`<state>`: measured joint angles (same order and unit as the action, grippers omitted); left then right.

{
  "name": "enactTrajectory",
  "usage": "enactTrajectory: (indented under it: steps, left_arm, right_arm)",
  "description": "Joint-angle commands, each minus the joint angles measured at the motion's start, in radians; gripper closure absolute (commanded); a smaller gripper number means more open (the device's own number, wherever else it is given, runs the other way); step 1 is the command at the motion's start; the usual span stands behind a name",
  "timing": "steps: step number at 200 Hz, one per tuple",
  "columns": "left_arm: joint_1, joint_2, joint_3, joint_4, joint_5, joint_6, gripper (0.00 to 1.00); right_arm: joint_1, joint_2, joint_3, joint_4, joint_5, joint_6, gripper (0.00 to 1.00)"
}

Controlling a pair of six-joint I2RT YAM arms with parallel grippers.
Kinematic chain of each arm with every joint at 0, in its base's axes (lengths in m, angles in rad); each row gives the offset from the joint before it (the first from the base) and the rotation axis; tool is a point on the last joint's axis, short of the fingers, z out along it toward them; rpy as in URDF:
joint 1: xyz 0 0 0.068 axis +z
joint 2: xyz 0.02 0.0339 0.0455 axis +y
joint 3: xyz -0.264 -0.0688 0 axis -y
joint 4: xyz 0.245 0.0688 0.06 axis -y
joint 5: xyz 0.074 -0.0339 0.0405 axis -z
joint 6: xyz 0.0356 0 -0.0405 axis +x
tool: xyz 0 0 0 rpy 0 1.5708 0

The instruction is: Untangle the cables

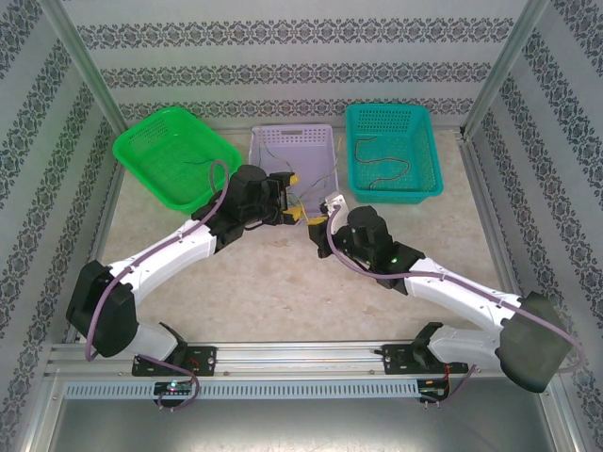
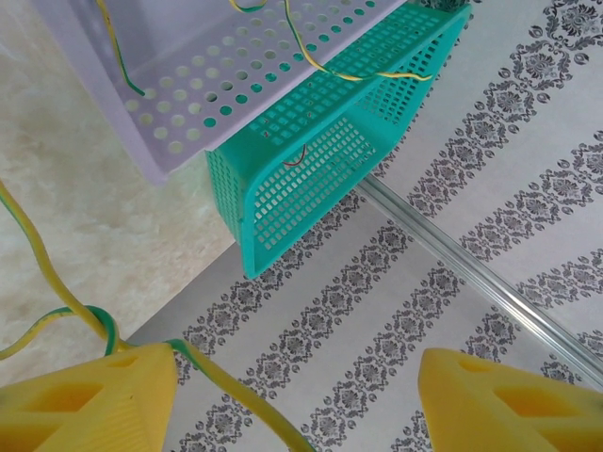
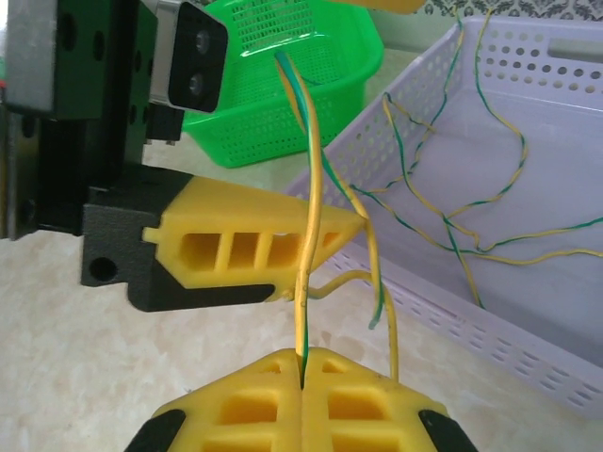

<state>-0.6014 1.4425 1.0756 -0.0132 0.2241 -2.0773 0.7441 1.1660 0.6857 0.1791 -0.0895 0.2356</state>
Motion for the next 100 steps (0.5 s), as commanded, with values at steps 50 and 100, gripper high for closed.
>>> enactTrajectory:
  steps: [50,100]
  left_arm:
    - [-0.033,-0.071,0.025,-0.063,-0.022,-0.308,0.35]
    - [-0.032,-0.025,-0.037,0.096,-0.057,-0.334,0.36]
  right_arm:
    - [-0.031,0.028,-0.031,0.072,0.03,0.013,1.0]
    - [-0.052,0.016,0.009,0.076,-0.193,0.124,1.0]
